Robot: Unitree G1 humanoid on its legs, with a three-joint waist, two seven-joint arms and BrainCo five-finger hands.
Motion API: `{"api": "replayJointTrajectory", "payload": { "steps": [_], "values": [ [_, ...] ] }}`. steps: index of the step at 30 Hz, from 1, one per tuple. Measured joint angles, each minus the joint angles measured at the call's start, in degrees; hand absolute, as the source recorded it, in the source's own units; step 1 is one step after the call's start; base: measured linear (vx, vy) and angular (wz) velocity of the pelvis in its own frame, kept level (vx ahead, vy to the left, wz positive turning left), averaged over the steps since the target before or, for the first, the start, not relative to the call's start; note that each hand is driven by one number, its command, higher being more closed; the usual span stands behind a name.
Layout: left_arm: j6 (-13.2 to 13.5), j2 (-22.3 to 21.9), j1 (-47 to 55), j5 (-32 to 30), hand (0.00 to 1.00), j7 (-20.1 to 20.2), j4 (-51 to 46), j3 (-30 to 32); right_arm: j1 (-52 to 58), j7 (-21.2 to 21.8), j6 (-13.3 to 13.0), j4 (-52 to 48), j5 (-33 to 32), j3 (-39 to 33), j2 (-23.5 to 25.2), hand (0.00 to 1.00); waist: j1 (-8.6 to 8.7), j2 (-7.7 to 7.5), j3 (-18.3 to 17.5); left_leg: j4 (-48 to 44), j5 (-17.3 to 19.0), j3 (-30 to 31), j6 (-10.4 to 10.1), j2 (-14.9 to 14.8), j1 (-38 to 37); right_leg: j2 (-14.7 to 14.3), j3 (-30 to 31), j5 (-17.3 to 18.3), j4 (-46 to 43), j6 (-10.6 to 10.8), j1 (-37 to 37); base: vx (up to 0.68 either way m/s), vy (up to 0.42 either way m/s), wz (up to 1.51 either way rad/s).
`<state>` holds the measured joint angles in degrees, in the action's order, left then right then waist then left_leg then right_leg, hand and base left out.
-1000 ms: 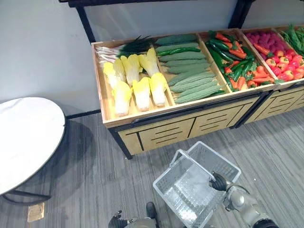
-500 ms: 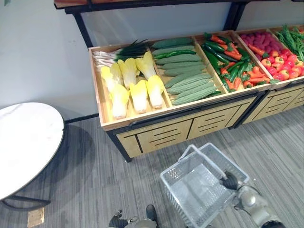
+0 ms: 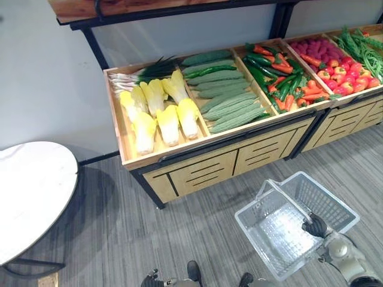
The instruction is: Pick vegetable in the basket
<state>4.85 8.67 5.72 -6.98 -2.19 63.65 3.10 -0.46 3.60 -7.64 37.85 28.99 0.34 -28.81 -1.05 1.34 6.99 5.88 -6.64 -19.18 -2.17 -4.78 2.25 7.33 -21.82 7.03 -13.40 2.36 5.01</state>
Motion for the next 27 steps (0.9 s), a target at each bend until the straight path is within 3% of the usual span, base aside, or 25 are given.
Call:
{"api": "replayJointTrajectory", "payload": {
  "steps": [4,7,8,10,11,14,17,18,21,22,25,26,27],
  "values": [
    [0.0,0.1,0.5,0.0,0.0,0.0,0.0,0.2,-0.1,-0.9,-0.1,0.2,-0.2,0.0,0.3,1.0,-0.14,0.41,0.3,-0.4,0.1,1.7,-0.5,0.5,-0.4,1.0,0.1,3.0,-2.9,0.0,-0.2,0.03,-0.012,0.24],
    [0.0,0.3,0.6,1.6,0.0,0.0,-0.8,1.9,0.1,-1.1,-0.1,0.1,-0.3,0.0,1.9,1.0,-0.74,-0.32,1.5,-11.8,5.9,4.0,-3.8,-1.5,4.5,0.4,0.4,4.9,-4.0,-0.4,-1.1,0.02,-0.055,0.26],
    [-0.1,0.3,0.7,1.8,0.0,0.0,-0.9,1.9,0.2,-1.1,-0.1,0.1,-0.3,0.0,2.2,1.0,-1.64,-0.02,2.4,-17.0,7.3,4.2,-3.2,-2.8,5.4,-0.4,0.4,5.4,-3.8,-0.8,-2.5,0.04,-0.061,0.05],
    [-0.1,0.4,0.7,1.9,0.0,0.0,-1.1,2.2,0.2,-1.5,-0.1,0.1,-0.3,0.0,2.5,1.0,-2.31,0.22,3.1,-24.1,5.9,4.8,-2.3,-3.0,7.6,0.0,0.4,6.2,-4.5,-0.8,-4.0,0.03,-0.05,0.04],
    [-0.1,0.2,1.1,2.0,0.0,-0.1,-1.3,2.4,0.5,-1.6,-0.1,0.0,-0.3,-0.3,2.4,1.0,-2.43,-0.93,3.6,-26.7,3.7,6.0,-2.5,-2.4,9.2,1.3,0.4,6.6,-4.6,-0.6,-4.7,0.0,-0.048,0.11],
    [-0.1,-0.2,1.1,1.9,0.0,-0.1,-1.8,2.9,0.5,-1.8,0.0,-0.2,-0.3,-2.1,2.6,1.0,-2.48,-0.47,3.8,-27.3,3.2,5.7,-2.3,-1.9,10.7,2.1,0.4,6.6,-3.6,-0.6,-4.5,0.08,0.023,0.08],
    [-0.5,-0.3,1.6,1.8,0.0,-0.2,-1.6,4.0,0.6,-1.8,0.4,-0.1,-0.3,-2.2,3.3,1.0,-2.23,-0.27,3.9,-20.6,4.3,5.7,-2.1,-2.1,10.6,2.1,0.4,6.5,-2.8,-0.6,-4.3,0.13,0.104,-0.02],
    [-0.5,-0.6,1.6,1.8,0.0,-0.4,-1.5,4.1,0.6,-1.9,1.3,0.3,-0.3,-2.3,3.3,1.0,-2.31,-0.01,3.9,-12.8,3.3,6.2,-2.3,-2.3,10.6,2.0,0.5,6.4,-2.0,-0.1,-4.7,0.17,0.175,-0.05],
    [-0.5,-1.4,2.0,1.8,0.0,-0.7,-1.4,4.1,0.5,-2.3,1.6,1.4,-0.3,-2.3,3.2,1.0,-2.35,1.72,3.7,-7.9,2.6,7.8,-2.9,-3.6,10.4,0.9,1.5,7.1,-1.1,2.4,-6.4,0.23,0.246,-0.25],
    [-0.5,-1.9,2.5,1.8,0.0,-1.3,-1.3,4.2,0.5,-2.3,1.7,1.7,-0.2,-2.1,3.4,1.0,-2.49,2.3,3.5,-9.2,-0.4,7.4,-1.6,-4.1,10.0,1.0,3.1,7.2,-1.0,4.0,-7.4,0.32,0.269,-0.48],
    [-0.4,-1.0,0.9,1.8,0.0,-2.0,-0.7,4.1,0.4,-2.4,1.3,2.0,-0.2,-2.1,4.5,1.0,-2.34,-1.29,3.1,-13.2,4.4,4.5,1.4,0.3,9.8,5.4,7.1,6.0,1.5,6.6,-8.6,0.36,0.249,-0.27],
    [-0.4,-0.9,0.6,1.8,0.0,-2.1,-0.8,4.1,0.5,-2.5,1.3,2.1,-0.2,-2.1,4.5,1.0,-2.39,-2.13,2.9,-14.4,5.5,3.3,3.1,1.7,9.4,7.1,9.0,4.8,0.7,8.3,-8.5,0.36,0.241,-0.2],
    [-0.4,-0.9,0.6,1.8,0.0,-2.1,-0.8,4.1,0.4,-2.5,1.3,2.2,-0.2,-2.1,4.6,1.0,-2.39,-2.26,2.9,-14.4,6.1,2.6,3.7,2.2,8.7,7.7,10.2,4.4,-0.5,8.3,-8.2,0.34,0.22,-0.23]
  ]
}}
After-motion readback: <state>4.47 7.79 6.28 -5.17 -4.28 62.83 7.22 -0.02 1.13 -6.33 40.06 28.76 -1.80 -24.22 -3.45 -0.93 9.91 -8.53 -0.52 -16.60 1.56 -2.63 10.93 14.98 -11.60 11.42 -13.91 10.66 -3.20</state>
